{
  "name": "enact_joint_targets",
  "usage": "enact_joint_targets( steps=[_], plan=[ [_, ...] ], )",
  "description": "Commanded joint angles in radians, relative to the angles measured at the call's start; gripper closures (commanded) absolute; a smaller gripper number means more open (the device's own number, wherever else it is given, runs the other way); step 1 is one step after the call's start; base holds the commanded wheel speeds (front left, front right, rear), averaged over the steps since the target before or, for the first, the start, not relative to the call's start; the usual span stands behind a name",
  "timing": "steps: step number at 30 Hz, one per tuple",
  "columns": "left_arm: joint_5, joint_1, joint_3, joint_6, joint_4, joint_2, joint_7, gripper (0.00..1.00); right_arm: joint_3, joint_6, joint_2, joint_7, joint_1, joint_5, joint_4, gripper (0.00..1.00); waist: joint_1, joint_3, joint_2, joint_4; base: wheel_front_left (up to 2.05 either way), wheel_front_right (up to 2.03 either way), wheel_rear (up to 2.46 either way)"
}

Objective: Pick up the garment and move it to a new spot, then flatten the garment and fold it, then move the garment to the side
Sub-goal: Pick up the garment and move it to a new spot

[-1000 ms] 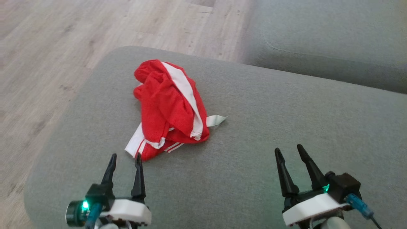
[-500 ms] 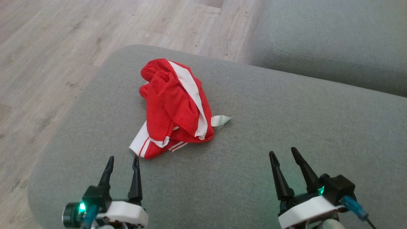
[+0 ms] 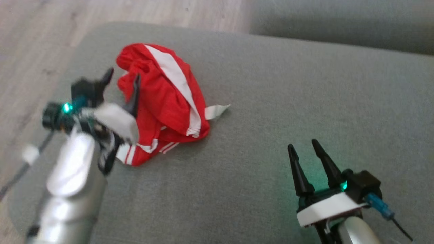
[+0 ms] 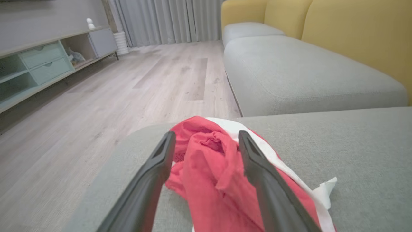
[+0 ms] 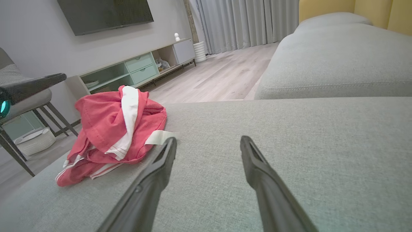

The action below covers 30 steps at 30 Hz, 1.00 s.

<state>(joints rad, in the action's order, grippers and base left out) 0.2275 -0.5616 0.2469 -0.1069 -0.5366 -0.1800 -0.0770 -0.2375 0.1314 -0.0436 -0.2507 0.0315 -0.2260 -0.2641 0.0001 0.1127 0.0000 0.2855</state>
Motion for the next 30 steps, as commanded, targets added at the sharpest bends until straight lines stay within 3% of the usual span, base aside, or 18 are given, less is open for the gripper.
enact_joint_targets(
  steps=[1,8,15,16,17,18,30],
  plan=[
    [0.01,-0.085,-0.018,-0.008,0.012,-0.048,-0.038,0.0,-0.024,-0.001,-0.007,-0.011,0.052,0.009,0.036,0.0,-0.0001,0.066,0.0,-0.046,0.0,0.0,0.0],
    [0.093,-0.264,0.042,-0.023,-0.128,-0.098,-0.269,0.0,-0.026,-0.001,-0.007,-0.011,0.101,0.007,0.036,0.0,-0.0001,0.149,0.0,-0.095,0.0,0.0,0.0],
    [0.126,-0.324,0.069,-0.023,-0.271,-0.124,-0.348,0.0,-0.033,-0.001,-0.007,-0.011,0.121,-0.002,0.031,0.0,-0.0001,0.167,0.0,-0.13,0.0,0.0,0.0],
    [0.128,-0.326,0.071,-0.023,-0.282,-0.125,-0.343,0.22,-0.032,-0.001,-0.007,-0.011,0.121,-0.003,0.031,0.0,-0.0001,0.165,0.0,-0.133,0.0,0.0,0.0],
    [0.13,-0.328,0.07,-0.023,-0.29,-0.126,-0.331,0.86,-0.032,-0.001,-0.007,-0.011,0.122,-0.004,0.03,0.0,-0.0001,0.164,0.0,-0.136,0.0,0.0,0.0],
    [0.131,-0.33,0.072,-0.024,-0.295,-0.127,-0.315,1.0,-0.031,-0.001,-0.007,-0.011,0.122,-0.005,0.029,0.0,-0.0001,0.161,0.0,-0.138,0.0,0.0,0.0],
    [0.16,-0.368,0.064,-0.024,-0.216,-0.12,0.02,1.0,-0.02,-0.001,-0.007,-0.011,0.094,-0.007,0.015,0.0,-0.0001,0.058,0.0,-0.126,0.0,0.0,0.0]
  ],
)
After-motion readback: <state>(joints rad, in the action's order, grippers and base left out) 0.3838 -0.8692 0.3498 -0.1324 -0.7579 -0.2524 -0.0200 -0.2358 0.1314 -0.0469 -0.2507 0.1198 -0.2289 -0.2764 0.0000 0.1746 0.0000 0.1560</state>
